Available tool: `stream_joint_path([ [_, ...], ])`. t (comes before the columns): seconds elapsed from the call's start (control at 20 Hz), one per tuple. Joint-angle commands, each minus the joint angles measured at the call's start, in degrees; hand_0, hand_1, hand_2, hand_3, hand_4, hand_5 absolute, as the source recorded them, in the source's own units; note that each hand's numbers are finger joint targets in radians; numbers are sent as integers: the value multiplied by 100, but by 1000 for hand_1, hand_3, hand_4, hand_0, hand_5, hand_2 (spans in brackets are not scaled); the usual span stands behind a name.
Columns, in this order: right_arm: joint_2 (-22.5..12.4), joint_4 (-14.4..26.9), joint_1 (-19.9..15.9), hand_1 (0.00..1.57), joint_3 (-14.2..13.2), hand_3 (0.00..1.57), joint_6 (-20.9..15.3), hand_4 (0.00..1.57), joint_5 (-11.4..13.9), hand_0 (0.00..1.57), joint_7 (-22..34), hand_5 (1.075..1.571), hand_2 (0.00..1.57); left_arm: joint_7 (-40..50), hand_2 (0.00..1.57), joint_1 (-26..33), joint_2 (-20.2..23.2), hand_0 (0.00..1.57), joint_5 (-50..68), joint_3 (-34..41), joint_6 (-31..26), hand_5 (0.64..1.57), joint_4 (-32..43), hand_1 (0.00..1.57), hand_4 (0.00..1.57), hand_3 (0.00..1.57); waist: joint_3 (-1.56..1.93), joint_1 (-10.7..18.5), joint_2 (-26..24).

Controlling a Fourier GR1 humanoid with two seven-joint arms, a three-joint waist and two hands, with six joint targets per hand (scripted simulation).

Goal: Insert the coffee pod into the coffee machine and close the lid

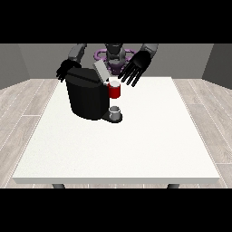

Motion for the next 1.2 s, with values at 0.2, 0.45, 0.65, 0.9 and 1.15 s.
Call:
stream_joint_path([
  [0.2, 29, -104, 328, 0, -156, 0, -99, 398, -147, 0, 173, 1571, 0, -57, 0, 522, -329, 0, 388, 263, -140, 1571, -148, 0, 0, 0, -3, 382, -721],
  [0.45, -264, -103, 584, 0, -276, 0, 247, 492, -243, 0, -99, 1571, 0, -276, 0, 965, -898, 0, 1457, 1175, 96, 1571, -196, 0, 79, 0, -8, 728, -1099],
  [0.65, -597, -383, 519, 0, -208, 0, 465, 390, -232, 0, 466, 1571, 0, -410, 0, 1638, -1493, 0, 2067, 1555, 6, 1571, -89, 0, 0, 0, -13, 1048, -1766],
  [0.9, -664, -753, 532, 0, 15, 0, 669, 125, -217, 0, 762, 1571, 0, -620, 0, 2370, -1797, 0, 2279, 1582, -24, 1571, -200, 0, 0, 0, -8, 1350, -2353],
  [1.15, -694, -772, 216, 0, -60, 0, 692, 0, -263, 0, 815, 1571, 0, -388, 0, 2526, -2003, 0, 2763, 1782, -230, 1571, -394, 0, 90, 0, -2, 1701, -2184],
])
